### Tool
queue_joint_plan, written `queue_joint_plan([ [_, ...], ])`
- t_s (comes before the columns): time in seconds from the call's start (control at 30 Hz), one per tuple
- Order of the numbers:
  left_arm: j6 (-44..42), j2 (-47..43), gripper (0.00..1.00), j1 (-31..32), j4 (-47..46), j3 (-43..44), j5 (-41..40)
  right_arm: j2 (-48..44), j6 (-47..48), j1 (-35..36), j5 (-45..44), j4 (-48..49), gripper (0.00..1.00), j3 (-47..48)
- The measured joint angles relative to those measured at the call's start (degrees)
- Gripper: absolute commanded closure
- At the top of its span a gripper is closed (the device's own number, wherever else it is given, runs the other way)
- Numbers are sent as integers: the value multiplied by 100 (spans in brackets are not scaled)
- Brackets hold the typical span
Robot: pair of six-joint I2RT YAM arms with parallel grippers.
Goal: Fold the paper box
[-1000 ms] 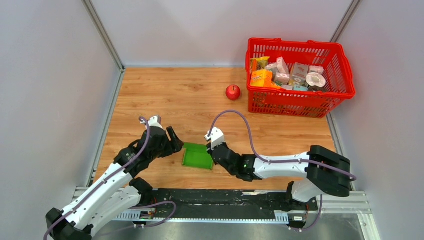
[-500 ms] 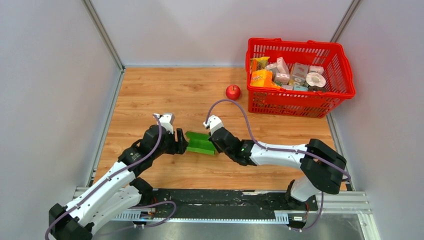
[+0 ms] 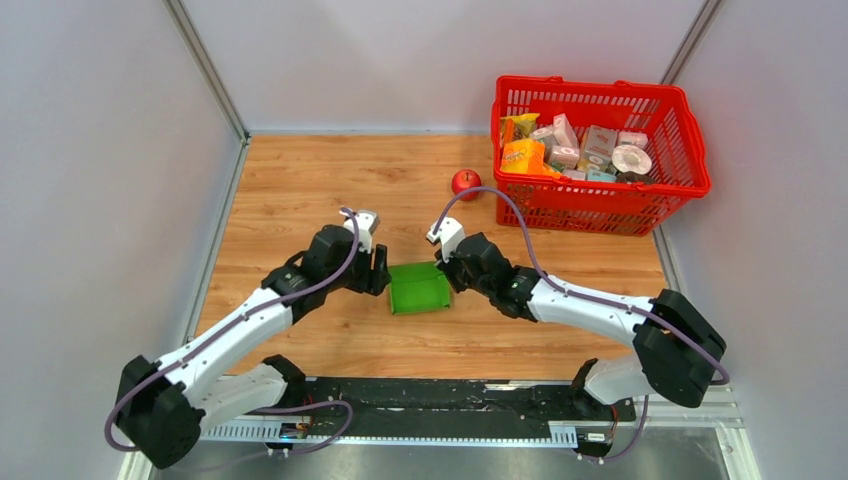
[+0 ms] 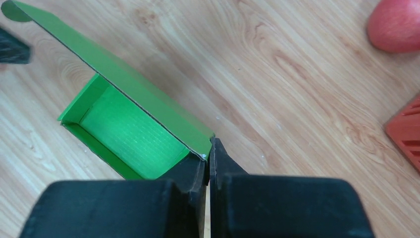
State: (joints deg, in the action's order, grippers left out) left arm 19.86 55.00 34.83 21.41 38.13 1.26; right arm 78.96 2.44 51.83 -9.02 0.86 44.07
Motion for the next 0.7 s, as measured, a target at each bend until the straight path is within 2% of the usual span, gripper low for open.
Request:
queue_joint_plan([
  [0.17,-398,887,41,0,-70,525,28,4,-11,-101,367,140,97,-166],
  [0.4,-748,1412,43,0,-9,844,44,2,-118,-256,527,284,97,-304],
  [0.7,-739,1379,65,2,-170,575,278,-35,-177,-264,527,369,98,-332],
])
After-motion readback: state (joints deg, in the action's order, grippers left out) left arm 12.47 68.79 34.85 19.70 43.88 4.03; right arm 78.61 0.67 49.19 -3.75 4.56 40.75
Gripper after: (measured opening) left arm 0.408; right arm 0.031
